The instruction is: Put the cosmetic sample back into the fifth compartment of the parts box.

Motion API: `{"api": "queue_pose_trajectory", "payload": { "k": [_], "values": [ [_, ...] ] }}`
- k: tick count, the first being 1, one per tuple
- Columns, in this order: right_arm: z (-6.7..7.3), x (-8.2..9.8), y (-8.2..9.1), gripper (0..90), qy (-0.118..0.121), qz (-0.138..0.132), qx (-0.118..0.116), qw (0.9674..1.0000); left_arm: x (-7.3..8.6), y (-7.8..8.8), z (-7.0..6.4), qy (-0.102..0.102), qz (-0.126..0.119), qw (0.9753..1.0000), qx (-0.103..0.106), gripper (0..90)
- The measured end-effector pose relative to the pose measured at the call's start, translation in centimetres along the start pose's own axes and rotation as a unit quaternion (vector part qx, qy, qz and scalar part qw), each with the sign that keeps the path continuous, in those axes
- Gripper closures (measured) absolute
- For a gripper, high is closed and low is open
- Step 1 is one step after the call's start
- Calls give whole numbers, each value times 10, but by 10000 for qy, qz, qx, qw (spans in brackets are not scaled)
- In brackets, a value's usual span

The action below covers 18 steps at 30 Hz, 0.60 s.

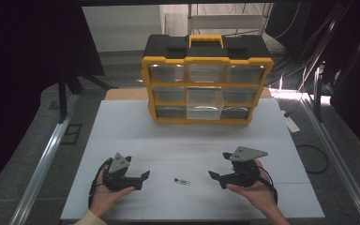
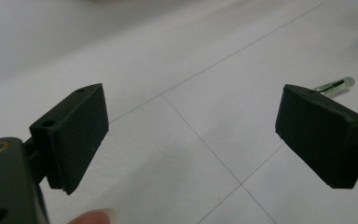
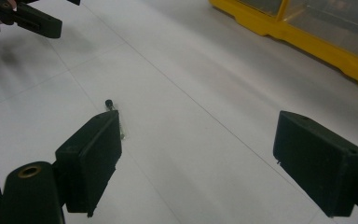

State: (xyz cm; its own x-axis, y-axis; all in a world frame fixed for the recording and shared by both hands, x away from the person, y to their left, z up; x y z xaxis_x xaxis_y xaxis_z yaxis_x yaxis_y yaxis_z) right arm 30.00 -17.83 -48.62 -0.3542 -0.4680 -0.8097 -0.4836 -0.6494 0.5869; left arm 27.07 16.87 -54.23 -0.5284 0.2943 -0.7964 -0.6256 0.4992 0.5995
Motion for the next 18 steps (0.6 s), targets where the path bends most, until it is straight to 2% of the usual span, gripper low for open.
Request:
{"api": "queue_pose_trajectory", "payload": {
  "k": [12, 18],
  "values": [
    [7, -7, -13, 152, 81, 138, -183, 9997, 0, 0, -1, -2, -11, 10000, 10, 102],
    [14, -12, -21, 151, 212, 217, -301, 9991, 0, 0, -1, 8, -8, 10000, 15, 102]
  ]
}}
Point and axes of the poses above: each handheld gripper's, and its own axes: y roughly backward along the jaws, x roughly out of its underside, z roughly to its left, the point moved 4 cm from there along -y, roughly forward along the jaws, and after that the axes turned 1 degree about x, right-handed, at the moved point
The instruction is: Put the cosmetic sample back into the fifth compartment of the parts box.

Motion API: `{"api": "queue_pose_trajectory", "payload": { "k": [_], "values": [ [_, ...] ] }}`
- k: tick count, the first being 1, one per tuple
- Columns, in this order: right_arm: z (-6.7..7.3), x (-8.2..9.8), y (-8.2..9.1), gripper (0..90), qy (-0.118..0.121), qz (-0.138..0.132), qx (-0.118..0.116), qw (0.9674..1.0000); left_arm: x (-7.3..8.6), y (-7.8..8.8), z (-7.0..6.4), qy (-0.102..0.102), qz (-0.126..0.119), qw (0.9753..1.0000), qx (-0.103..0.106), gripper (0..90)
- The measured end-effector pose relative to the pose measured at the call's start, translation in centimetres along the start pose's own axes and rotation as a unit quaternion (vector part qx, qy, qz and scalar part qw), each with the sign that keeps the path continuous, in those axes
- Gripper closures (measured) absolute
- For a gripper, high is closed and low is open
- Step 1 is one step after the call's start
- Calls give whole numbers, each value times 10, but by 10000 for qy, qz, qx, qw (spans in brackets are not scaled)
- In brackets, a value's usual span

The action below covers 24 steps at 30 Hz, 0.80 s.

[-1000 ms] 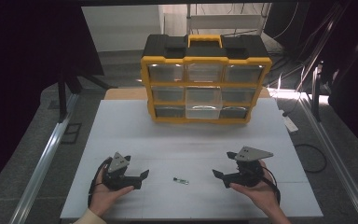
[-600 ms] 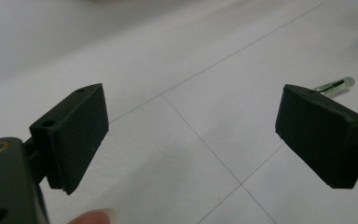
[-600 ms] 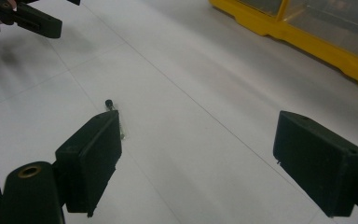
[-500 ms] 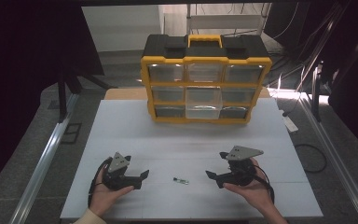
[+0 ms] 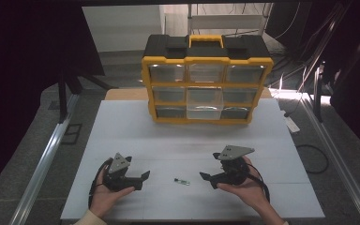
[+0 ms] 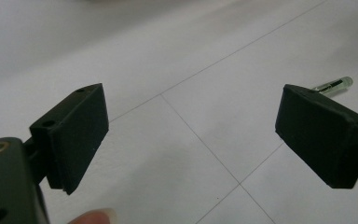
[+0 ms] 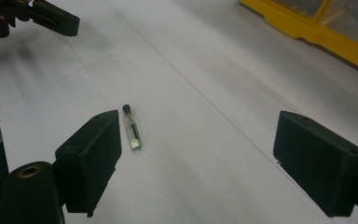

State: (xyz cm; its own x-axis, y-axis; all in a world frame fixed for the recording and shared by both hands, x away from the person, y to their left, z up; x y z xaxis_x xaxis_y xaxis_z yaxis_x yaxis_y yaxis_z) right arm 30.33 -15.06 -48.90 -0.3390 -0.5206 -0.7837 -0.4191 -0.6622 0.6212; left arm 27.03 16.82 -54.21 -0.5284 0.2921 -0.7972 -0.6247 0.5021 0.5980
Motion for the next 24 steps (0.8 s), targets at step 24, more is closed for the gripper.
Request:
{"api": "queue_pose_trajectory", "payload": {
  "k": [24],
  "values": [
    [18, -20, -23, 151, 305, 268, -242, 9989, 0, -1, -1, 41, -6, 10000, 13, 102]
  ]
}}
Point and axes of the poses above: each handheld gripper's, and its own axes: y roughly backward along the jaws, x roughly out of its underside, z roughly to its left, the point moved 4 cm from there along -y, roughly forward along the jaws, and after that the axes turned 1 degree about x, right-handed, at the moved point
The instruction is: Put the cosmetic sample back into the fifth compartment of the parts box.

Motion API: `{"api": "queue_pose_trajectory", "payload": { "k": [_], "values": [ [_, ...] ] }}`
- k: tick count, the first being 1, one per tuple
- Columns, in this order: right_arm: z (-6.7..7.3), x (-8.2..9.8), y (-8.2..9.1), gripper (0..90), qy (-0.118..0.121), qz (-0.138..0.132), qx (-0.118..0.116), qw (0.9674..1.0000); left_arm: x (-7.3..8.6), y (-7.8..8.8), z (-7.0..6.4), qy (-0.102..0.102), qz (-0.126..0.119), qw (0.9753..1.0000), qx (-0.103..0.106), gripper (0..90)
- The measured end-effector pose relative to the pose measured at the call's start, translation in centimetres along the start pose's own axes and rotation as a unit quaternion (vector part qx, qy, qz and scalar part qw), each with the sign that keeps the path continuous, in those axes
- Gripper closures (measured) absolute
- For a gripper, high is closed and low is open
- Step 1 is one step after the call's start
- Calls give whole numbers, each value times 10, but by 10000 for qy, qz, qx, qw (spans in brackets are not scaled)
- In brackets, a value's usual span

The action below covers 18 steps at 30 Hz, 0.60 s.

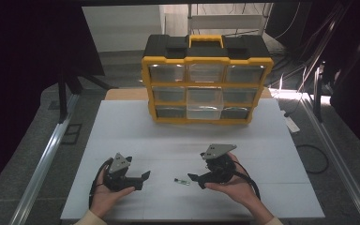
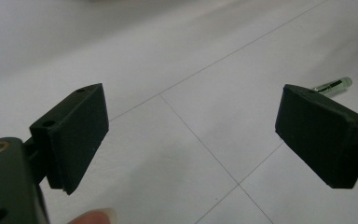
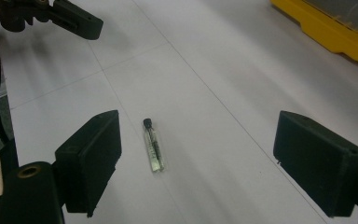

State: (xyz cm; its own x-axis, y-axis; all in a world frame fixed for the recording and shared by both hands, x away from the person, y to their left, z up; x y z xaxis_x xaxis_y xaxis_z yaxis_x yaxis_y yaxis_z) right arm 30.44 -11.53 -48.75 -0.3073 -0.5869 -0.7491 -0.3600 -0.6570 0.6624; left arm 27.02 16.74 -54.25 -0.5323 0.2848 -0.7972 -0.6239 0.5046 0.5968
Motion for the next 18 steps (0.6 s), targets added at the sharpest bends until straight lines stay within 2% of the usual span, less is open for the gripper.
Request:
{"api": "queue_pose_trajectory", "payload": {
  "k": [8, 18],
  "values": [
    [4, -1, -4, 151, 57, 129, -96, 9999, 0, -1, -1, -28, 31, 10000, -12, 102],
    [6, 0, -21, 151, 86, 391, -167, 9991, 0, -1, -1, -36, 33, 10000, 9, 103]
  ]
}}
Point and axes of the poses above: each handheld gripper's, and its own axes: y roughly backward along the jaws, x roughly out of its underside, z roughly to its left, the point moved 4 cm from there along -y, roughly forward along the jaws, and after that the axes turned 1 degree about x, right-handed, at the moved point
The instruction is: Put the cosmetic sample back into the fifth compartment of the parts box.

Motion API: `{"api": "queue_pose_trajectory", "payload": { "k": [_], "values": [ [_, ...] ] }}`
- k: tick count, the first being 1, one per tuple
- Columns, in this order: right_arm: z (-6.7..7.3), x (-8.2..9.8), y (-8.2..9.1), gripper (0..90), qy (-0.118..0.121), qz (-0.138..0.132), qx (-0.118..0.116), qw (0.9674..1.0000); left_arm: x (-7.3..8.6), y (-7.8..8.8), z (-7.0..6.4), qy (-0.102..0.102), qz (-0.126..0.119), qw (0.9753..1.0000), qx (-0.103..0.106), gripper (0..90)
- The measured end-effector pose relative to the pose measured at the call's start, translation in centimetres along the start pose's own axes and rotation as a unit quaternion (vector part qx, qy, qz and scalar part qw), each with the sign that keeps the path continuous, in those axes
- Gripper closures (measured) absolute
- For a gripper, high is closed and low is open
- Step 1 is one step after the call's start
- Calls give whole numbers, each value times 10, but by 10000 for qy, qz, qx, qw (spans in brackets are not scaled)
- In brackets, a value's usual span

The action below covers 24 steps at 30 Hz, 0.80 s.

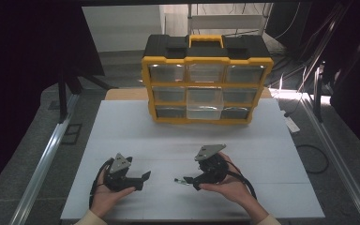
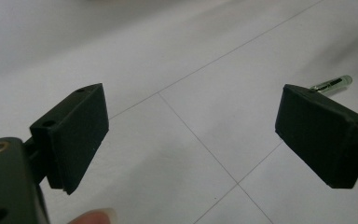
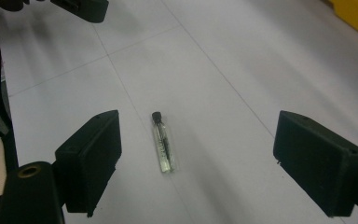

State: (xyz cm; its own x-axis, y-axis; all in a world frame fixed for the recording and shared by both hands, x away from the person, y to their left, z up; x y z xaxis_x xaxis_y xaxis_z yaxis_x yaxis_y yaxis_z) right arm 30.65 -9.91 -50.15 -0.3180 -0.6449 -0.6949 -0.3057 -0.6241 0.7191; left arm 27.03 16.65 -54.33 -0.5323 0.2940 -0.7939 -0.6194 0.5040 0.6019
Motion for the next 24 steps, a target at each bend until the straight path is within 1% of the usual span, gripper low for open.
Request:
{"api": "queue_pose_trajectory", "payload": {
  "k": [2, 4, 6, 7, 12, 21, 24],
  "values": [
    [3, -1, -6, 153, 17, 79, -54, 10000, 0, 0, 0, -3, -5, 10000, 5, 103],
    [4, -1, -7, 153, 20, 104, -55, 9999, 0, 0, 0, 4, -11, 10000, 6, 102],
    [6, -1, -12, 154, 81, 174, -89, 9998, 0, 0, 0, 4, -11, 10000, 6, 103],
    [6, -1, -13, 154, 113, 199, -86, 9997, 0, 0, 0, -11, 1, 10000, 9, 103],
    [8, -2, -20, 156, 96, 311, -63, 9994, 0, 0, 0, -10, 0, 10000, 9, 103],
    [9, 0, -30, 163, 140, 518, -61, 9985, 0, 0, 0, -16, 3, 10000, 9, 103],
    [11, 2, -37, 179, 227, 633, -97, 9977, 0, 0, 0, -17, 9, 10000, 13, 103]
  ]
}}
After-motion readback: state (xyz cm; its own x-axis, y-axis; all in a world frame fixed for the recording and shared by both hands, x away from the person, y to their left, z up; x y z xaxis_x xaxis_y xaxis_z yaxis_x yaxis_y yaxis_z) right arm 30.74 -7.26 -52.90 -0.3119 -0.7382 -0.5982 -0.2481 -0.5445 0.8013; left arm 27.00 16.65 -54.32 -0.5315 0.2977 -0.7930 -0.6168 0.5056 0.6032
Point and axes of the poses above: each handheld gripper's, and its own axes: y roughly backward along the jaws, x roughly out of its underside, z roughly to its left, the point moved 4 cm from there along -y, roughly forward along the jaws, and after that the axes turned 1 degree about x, right-handed, at the moved point
